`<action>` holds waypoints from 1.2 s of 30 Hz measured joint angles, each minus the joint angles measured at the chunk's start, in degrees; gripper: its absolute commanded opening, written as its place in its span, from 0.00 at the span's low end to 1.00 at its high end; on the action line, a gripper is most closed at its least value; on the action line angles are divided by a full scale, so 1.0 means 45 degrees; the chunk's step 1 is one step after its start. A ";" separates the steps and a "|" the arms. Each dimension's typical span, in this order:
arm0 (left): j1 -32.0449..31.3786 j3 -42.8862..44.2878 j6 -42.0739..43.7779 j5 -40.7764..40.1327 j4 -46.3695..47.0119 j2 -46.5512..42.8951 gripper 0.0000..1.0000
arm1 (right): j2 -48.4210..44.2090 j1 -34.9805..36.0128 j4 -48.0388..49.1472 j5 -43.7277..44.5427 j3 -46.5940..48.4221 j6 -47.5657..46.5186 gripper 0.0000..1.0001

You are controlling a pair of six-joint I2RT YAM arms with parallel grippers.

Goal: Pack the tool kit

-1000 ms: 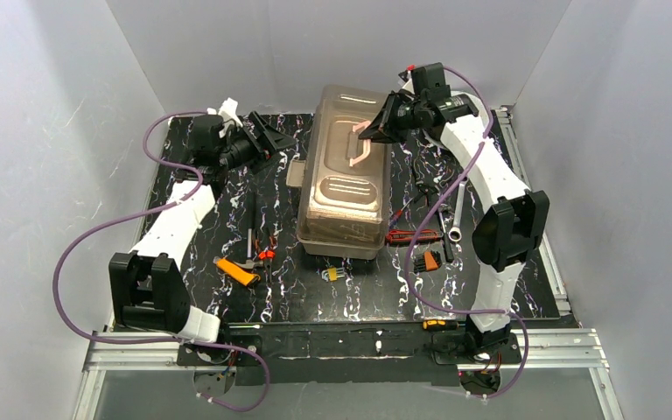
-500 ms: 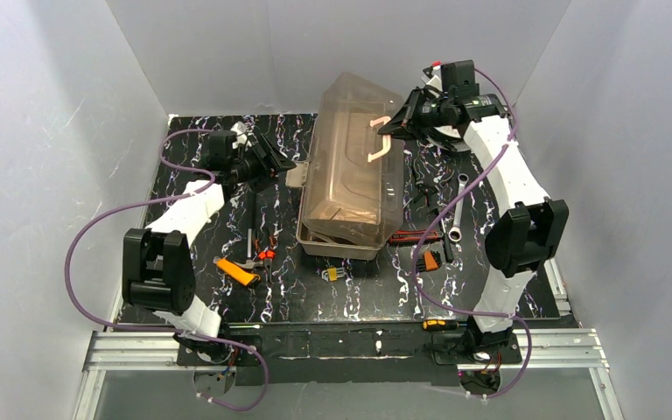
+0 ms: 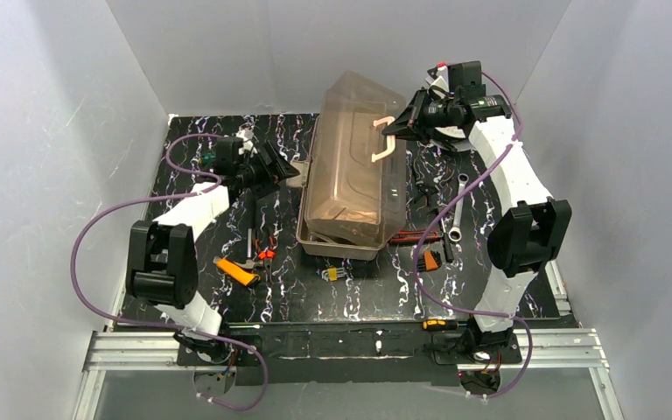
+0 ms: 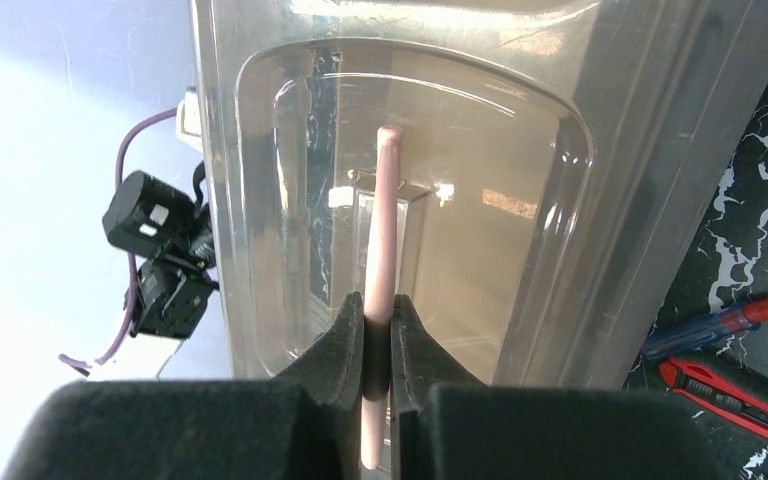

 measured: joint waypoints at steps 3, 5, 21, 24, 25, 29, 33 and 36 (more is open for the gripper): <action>-0.0680 -0.0447 0.0651 -0.0699 -0.0510 -0.0806 0.75 | 0.0000 -0.0083 0.0005 -0.0097 -0.0010 -0.0005 0.01; -0.1195 -0.0631 0.1083 -0.1059 -0.1010 -0.1370 0.73 | 0.0000 -0.0121 0.0000 -0.0136 -0.0015 0.0000 0.01; -0.2501 -0.0418 0.2900 -0.2856 -0.3648 -0.0704 0.41 | 0.0000 -0.0452 -0.0126 -0.0384 -0.0015 -0.0029 0.01; -0.2613 -0.0384 0.2739 -0.2739 -0.3419 -0.0685 0.12 | 0.0000 -0.0767 -0.0457 -0.0602 0.0102 -0.0228 0.01; -0.2623 -0.0384 0.2652 -0.2618 -0.3264 -0.0690 0.03 | 0.0000 -0.0879 -0.0593 -0.0646 0.0185 -0.0291 0.01; -0.2433 -0.0797 0.2492 -0.2705 -0.2545 -0.0933 0.00 | -0.0044 -0.1472 -0.0869 -0.0918 0.0277 -0.0340 0.01; -0.2171 -0.1292 0.2390 -0.3070 -0.2137 -0.1336 0.00 | -0.0107 -0.1967 -0.0937 -0.1078 0.0277 -0.0374 0.01; -0.1705 -0.2084 0.2220 -0.3526 -0.1914 -0.2108 0.00 | -0.0029 -0.2093 -0.0947 -0.1127 0.0272 -0.0500 0.01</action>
